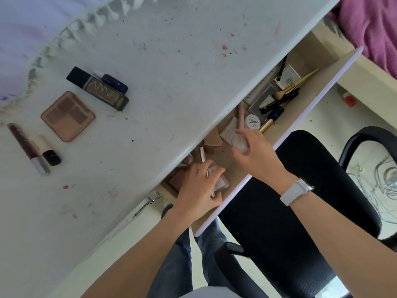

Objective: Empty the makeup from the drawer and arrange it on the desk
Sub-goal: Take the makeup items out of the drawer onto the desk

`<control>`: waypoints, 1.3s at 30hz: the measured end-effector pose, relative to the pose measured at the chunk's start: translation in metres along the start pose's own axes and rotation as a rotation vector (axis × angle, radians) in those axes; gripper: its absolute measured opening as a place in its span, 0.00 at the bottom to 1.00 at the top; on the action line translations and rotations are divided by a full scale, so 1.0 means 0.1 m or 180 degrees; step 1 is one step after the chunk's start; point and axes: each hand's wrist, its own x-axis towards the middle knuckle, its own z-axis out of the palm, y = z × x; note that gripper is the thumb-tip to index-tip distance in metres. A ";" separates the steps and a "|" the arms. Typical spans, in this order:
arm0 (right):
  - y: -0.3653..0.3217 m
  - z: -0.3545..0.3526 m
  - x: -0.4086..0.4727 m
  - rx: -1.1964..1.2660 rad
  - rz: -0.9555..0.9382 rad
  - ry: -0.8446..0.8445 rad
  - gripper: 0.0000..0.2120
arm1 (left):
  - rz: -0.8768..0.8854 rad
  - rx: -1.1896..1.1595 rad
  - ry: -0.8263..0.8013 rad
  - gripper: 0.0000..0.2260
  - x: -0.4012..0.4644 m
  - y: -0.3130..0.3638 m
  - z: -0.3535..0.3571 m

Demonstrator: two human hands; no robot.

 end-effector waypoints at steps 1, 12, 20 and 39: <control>-0.05 -0.02 -0.04 0.0204 -0.0009 0.0114 0.21 | 0.0034 -0.0099 0.0099 0.23 -0.06 0.05 -0.08; -1.16 0.47 -0.08 0.0581 -0.0473 0.0008 0.23 | -0.1356 -0.0531 0.1045 0.26 -0.88 -0.51 -0.91; -2.09 1.31 -0.18 -0.0189 -0.1153 -0.0865 0.23 | -0.2584 -0.0599 0.1563 0.26 -1.64 -1.31 -1.17; -3.58 2.23 0.79 -0.2108 -0.3228 -0.1132 0.28 | -0.2210 -0.1703 0.1388 0.36 -1.97 -2.67 -1.65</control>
